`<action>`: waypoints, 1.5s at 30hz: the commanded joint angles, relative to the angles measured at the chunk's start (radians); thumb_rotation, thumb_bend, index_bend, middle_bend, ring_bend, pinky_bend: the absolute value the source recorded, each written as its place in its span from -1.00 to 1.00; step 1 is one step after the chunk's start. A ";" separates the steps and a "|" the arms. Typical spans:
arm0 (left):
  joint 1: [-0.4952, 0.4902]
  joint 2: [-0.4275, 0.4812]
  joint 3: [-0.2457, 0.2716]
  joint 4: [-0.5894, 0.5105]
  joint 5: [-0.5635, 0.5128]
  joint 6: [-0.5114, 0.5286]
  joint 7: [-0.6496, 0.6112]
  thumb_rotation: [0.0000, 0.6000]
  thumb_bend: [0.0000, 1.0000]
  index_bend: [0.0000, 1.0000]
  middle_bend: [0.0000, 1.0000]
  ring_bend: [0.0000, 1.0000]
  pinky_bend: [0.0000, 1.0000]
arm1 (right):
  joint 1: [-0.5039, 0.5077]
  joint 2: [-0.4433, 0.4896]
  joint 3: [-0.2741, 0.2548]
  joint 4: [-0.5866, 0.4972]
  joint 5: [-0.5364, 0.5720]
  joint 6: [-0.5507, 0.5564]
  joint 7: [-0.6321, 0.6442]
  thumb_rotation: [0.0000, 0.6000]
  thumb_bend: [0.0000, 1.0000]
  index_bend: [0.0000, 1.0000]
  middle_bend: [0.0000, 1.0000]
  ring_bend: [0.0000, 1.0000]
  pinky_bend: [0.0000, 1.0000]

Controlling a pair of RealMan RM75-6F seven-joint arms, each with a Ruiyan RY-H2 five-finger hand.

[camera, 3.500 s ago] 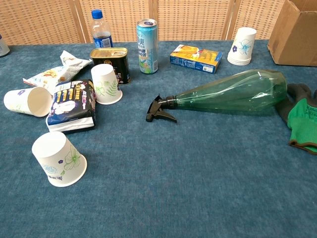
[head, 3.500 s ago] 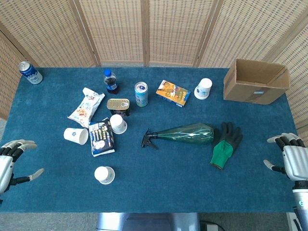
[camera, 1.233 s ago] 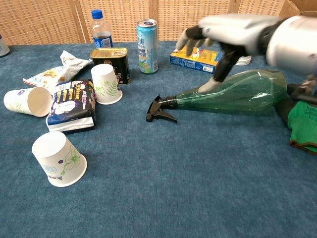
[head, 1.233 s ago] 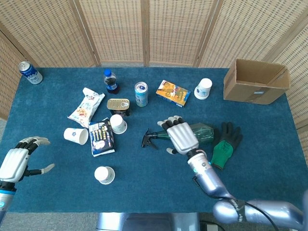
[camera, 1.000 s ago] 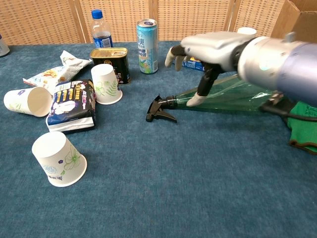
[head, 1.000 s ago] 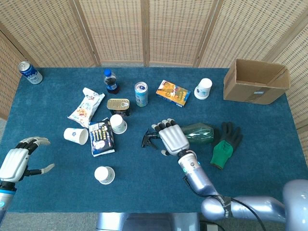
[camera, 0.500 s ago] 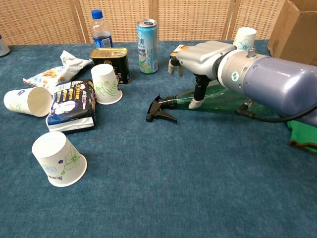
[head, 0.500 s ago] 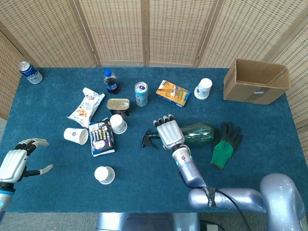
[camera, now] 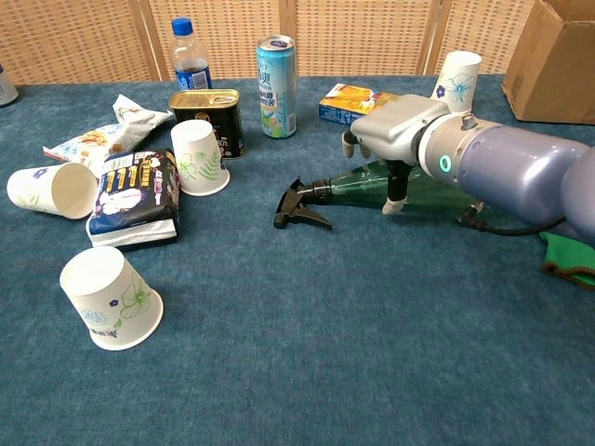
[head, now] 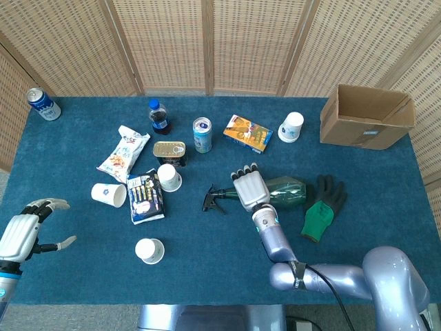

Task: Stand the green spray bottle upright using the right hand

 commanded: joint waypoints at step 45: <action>-0.001 -0.017 0.005 0.034 -0.013 -0.012 -0.026 0.65 -0.63 -0.41 -0.41 -0.51 -0.54 | -0.043 0.110 0.108 -0.118 -0.144 0.012 0.288 1.00 -0.56 0.24 0.18 0.03 0.09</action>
